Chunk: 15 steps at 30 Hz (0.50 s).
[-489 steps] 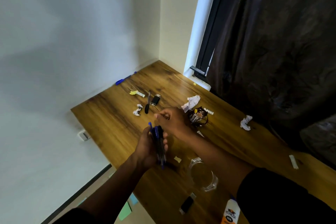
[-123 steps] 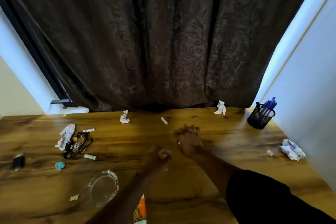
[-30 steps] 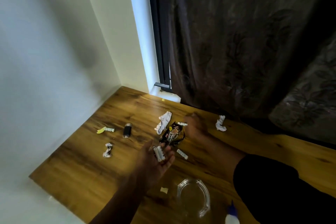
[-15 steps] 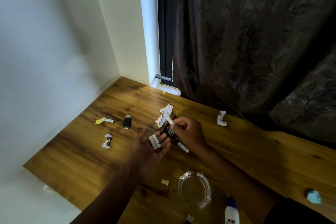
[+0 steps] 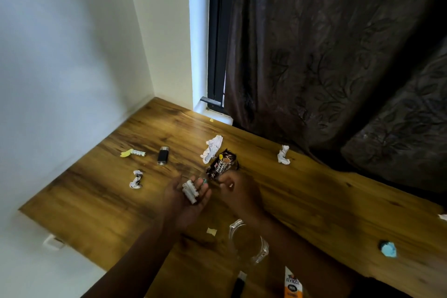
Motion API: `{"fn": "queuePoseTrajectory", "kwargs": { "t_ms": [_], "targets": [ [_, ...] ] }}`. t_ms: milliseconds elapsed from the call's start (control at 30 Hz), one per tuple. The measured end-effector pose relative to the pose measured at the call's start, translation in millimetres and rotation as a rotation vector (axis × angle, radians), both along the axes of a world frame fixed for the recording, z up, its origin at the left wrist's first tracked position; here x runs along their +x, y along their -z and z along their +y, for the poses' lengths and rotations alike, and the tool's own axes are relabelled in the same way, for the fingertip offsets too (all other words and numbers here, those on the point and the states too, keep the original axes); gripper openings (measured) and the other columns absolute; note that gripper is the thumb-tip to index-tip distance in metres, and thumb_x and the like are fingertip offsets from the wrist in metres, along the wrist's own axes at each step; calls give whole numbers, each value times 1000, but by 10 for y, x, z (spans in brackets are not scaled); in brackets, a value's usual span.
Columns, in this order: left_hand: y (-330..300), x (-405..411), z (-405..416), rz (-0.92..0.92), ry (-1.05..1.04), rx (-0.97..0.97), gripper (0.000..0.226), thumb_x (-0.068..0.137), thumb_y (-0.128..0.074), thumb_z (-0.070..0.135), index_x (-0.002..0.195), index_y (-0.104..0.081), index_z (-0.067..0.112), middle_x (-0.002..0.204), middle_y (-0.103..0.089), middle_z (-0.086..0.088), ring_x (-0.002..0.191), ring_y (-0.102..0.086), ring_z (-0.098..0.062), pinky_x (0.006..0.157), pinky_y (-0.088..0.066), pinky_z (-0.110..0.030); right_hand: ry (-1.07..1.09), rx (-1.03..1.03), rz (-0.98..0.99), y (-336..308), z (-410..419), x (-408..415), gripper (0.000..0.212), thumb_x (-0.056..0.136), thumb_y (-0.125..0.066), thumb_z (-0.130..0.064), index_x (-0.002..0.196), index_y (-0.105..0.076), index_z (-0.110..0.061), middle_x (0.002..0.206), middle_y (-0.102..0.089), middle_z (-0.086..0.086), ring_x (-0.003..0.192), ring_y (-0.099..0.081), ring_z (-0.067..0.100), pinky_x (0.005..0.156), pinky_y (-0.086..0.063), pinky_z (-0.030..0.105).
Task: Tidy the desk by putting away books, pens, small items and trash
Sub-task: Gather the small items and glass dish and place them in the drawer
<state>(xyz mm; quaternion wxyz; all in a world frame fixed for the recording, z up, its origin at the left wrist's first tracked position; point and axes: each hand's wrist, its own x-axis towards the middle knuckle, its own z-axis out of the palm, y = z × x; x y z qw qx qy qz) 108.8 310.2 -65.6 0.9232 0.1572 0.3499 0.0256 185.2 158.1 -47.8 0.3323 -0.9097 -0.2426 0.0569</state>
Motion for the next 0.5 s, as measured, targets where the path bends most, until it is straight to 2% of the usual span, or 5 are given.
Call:
{"fn": "queuePoseTrajectory", "kwargs": {
  "t_ms": [100, 200, 367, 500],
  "targets": [
    [-30, -148, 95, -36, -21, -42, 38, 92, -53, 45, 97, -64, 8, 100, -64, -11, 102, -62, -28, 104, -45, -45, 65, -230, -20, 87, -179, 179, 12, 92, -68, -27, 104, -68, -24, 110, -68, -6, 103, -62, 16, 84, -51, 31],
    [39, -245, 161, -70, 6, -66, 37, 84, -58, 42, 96, -63, 7, 102, -62, -11, 107, -60, -27, 112, -40, -43, 50, -363, 27, 204, -237, 232, 17, 90, -68, -34, 103, -68, -24, 110, -68, -2, 104, -63, 22, 85, -51, 33],
    [-8, -403, 173, -27, -36, -113, 44, 97, -51, 43, 108, -66, 2, 124, -67, -16, 129, -56, -32, 113, -41, -47, 58, -414, 5, 250, -160, 222, 17, 90, -67, -33, 104, -67, -23, 113, -65, 0, 104, -62, 23, 82, -47, 31],
    [14, -462, 205, -55, -13, -99, 53, 98, -50, 45, 127, -61, 2, 138, -63, -16, 132, -55, -34, 116, -38, -47, 51, -310, 1, 189, -97, 166, 13, 86, -73, -34, 94, -67, -25, 97, -70, -5, 89, -64, 17, 75, -54, 32]
  ]
}}
